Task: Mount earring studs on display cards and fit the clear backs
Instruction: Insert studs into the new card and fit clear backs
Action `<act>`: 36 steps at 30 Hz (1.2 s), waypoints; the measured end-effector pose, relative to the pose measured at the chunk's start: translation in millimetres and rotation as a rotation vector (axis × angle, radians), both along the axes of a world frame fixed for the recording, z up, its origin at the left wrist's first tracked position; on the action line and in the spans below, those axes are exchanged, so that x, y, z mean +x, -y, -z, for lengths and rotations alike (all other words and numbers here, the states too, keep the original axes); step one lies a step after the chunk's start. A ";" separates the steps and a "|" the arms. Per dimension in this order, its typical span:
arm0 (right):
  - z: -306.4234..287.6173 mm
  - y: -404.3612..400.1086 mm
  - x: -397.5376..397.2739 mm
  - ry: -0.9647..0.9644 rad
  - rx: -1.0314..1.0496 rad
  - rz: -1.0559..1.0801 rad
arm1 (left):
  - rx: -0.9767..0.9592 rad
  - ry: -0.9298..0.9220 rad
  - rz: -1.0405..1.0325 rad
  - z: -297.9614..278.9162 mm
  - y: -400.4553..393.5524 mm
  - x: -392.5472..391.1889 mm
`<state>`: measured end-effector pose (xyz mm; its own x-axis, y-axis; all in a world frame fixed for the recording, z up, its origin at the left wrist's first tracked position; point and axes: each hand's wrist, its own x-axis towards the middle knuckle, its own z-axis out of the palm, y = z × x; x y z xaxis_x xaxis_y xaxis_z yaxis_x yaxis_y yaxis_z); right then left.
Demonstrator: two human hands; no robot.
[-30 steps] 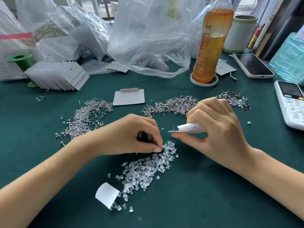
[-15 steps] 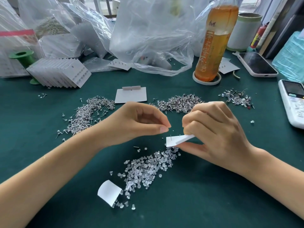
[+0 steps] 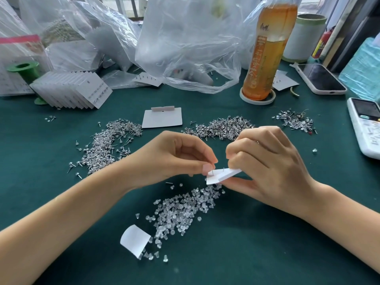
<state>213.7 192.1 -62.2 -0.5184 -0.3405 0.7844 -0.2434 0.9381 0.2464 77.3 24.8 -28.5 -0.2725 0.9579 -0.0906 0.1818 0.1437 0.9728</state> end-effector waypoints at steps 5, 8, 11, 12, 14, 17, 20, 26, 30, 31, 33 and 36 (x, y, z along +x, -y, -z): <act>0.4 -0.3 0.8 -0.010 0.010 -0.004 | -0.008 0.010 -0.007 -0.2 -0.4 0.9; 0.3 -0.2 0.9 -0.014 0.017 -0.016 | -0.014 0.011 -0.016 0.1 -0.5 1.9; 0.0 0.2 1.3 -0.010 0.025 -0.024 | -0.019 0.006 -0.025 1.0 -0.8 3.1; 0.0 0.3 1.6 -0.010 0.028 -0.023 | -0.021 0.002 -0.028 1.4 -1.1 3.5; -0.2 0.4 1.8 -0.011 0.029 -0.019 | -0.022 -0.006 -0.037 2.1 -1.1 3.9; -0.4 0.2 1.7 -0.011 0.025 -0.011 | -0.024 -0.014 -0.040 2.2 -1.0 3.0; -0.8 0.9 1.8 -0.011 0.035 -0.011 | -0.023 -0.018 -0.043 2.0 -2.0 2.6; -0.8 0.5 1.7 -0.029 0.033 -0.002 | -0.015 -0.013 -0.061 2.9 -0.6 3.2; -0.6 0.1 2.0 -0.021 0.033 0.005 | -0.017 -0.018 -0.044 1.1 -0.6 2.8; -0.6 -0.1 1.9 -0.020 0.031 0.007 | -0.015 -0.018 -0.039 0.9 -0.4 3.0; -1.0 0.1 1.8 -0.018 0.033 0.009 | -0.014 -0.020 -0.032 0.8 -0.3 3.7; -0.9 1.5 2.8 -0.015 0.051 0.010 | -0.021 -0.032 -0.029 1.9 -0.1 5.0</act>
